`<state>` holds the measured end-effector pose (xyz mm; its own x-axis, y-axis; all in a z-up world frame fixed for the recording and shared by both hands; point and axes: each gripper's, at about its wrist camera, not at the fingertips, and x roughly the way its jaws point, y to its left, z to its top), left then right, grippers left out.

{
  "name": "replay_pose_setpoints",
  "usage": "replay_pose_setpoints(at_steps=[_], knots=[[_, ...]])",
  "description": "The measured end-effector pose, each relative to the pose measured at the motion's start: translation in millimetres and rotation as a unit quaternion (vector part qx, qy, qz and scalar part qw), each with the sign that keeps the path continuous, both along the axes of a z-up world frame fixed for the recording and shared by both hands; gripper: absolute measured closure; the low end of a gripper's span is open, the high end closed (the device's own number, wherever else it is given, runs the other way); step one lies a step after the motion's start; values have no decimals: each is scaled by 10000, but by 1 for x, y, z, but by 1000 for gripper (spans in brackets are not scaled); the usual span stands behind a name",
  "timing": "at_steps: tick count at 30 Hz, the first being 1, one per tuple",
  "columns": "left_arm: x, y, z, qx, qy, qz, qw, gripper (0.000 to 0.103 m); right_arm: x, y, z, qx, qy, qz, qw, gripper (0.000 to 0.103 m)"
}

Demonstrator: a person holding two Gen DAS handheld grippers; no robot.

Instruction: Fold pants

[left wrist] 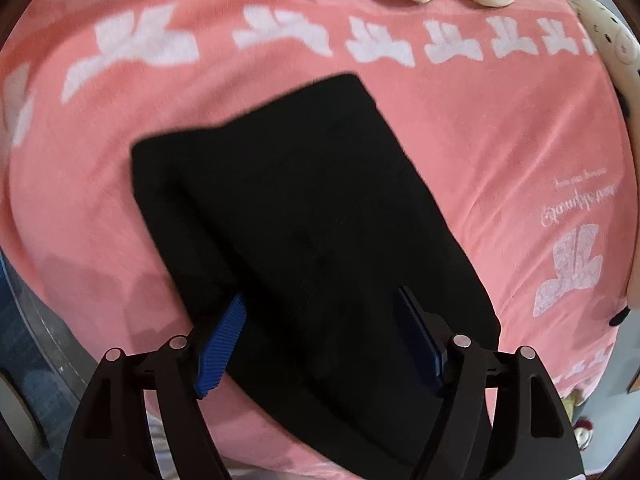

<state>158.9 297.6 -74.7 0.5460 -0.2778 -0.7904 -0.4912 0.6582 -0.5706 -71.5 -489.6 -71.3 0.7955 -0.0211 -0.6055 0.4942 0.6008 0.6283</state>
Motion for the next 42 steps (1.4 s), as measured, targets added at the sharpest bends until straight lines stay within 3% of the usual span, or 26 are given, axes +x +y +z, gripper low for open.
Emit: replay_pose_setpoints(at_steps=[4,6,7,8,10,12,16,19,20,21,22,23,24,26,28,30,33,34,36,42], knots=[[3,-3,0,92,43,90,9999,34,-14,8,9,184,-238,-373,9989,29],[2,0,0,99,54,122,9999,55,-23,9,8,235,-174,-511,9983,29],[2,2,0,124,83,95,9998,79,-28,10,7,251,-144,-577,9979,29],[3,4,-2,156,173,94,9997,89,-34,13,6,246,-56,-704,9972,29],[-1,11,-6,-5,184,156,9997,91,-44,20,8,103,146,-954,9953,27],[-3,14,-8,-159,168,190,9996,91,-55,28,12,133,47,-1092,9939,27],[-1,11,-7,-41,226,98,9997,88,-59,36,17,358,-204,-1250,9913,24],[6,6,-5,-5,277,-74,9996,66,-28,28,5,639,-24,-908,9938,23],[8,5,-4,-8,271,-72,9996,63,-20,23,0,707,18,-931,9931,23],[10,3,-4,24,295,-55,9995,64,-9,15,-7,735,145,-1034,9918,31],[12,2,-2,72,286,-43,9996,68,0,8,-12,682,140,-1059,9919,62],[15,2,-1,123,273,-36,9995,92,9,3,-12,572,178,-975,9934,82],[16,3,1,135,265,-26,9996,99,13,1,-8,539,181,-912,9942,95],[13,11,14,-93,58,-20,9999,99,6,7,28,425,-510,-588,9961,95],[7,16,28,-66,-87,-124,9999,99,-5,17,57,-32,-776,-371,9963,95],[5,17,30,27,-69,-252,9997,99,-11,16,53,-395,-533,-330,9972,95],[11,11,7,361,352,-426,9978,98,4,-3,-9,-592,911,-330,9935,94],[10,10,2,348,394,-418,9977,98,-1,-5,-21,-409,805,-381,9952,93],[7,8,3,364,321,-328,9983,98,-10,-1,-13,-321,442,-493,9973,93],[-1,11,38,432,-80,-393,9983,98,-19,11,34,-640,-125,-403,9971,94]])
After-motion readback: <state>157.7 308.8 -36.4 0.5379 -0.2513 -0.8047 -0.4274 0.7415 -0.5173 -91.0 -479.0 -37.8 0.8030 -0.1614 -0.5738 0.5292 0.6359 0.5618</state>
